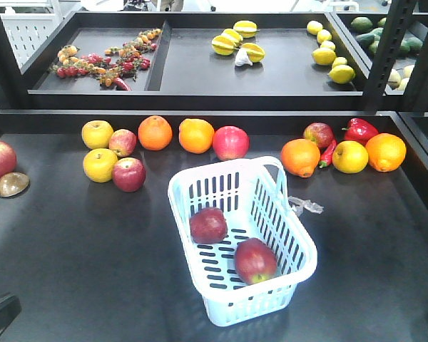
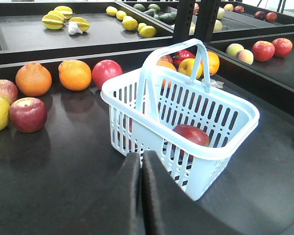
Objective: Pick three apples into basket with both arms
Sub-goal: 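Reach the right gripper down to a third red apple and grasp it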
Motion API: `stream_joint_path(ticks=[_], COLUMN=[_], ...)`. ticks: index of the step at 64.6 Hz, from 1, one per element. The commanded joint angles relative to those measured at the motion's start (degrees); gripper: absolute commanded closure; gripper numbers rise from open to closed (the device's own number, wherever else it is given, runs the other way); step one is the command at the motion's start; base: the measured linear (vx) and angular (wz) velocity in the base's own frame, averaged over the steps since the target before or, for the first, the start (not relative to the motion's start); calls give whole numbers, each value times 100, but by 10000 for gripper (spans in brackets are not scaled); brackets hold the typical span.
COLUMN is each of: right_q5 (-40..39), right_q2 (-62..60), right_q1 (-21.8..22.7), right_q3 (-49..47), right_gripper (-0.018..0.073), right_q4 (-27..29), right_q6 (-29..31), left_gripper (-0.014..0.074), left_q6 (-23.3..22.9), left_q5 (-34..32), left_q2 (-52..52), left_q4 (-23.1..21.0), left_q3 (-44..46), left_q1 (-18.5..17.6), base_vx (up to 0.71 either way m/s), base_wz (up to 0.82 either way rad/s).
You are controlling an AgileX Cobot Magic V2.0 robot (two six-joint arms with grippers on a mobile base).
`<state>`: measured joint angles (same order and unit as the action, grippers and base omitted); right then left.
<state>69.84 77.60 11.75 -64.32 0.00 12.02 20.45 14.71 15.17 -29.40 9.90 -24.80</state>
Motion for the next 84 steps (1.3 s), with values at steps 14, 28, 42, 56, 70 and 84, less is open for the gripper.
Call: stream_joint_path(ticks=[14,28,42,56,70,84], right_q5=[-189,85,-192,-651,-908,-1239], right_q2=[-176,273,925,1621,2142,2543], right_q1=[497,1087,1220,1220,1220,1220], right_q3=[240,240,240,240,240,240], right_gripper=[375,-39,-164,-127,-117,-110], right_q4=[-70,0,0,-144,-588,-639], right_q6=[-27,-257,-298,-411,-598,-689], left_gripper=[604,604,604,604,604,603], left_q6=[-48,-48,-48,-48,-48,-48], left_q5=[-342,-342,-342,-342,-342,-343], left_q2=[45,45,45,45,45,45], left_q4=[-98,-98,-98,-98,-98,-98], left_q3=[132,132,132,132,132,132], left_q1=[-4,-4,-4,-4,-4,-4], base_vx=[0,0,0,0,0,0], base_wz=[0,0,0,0,0,0])
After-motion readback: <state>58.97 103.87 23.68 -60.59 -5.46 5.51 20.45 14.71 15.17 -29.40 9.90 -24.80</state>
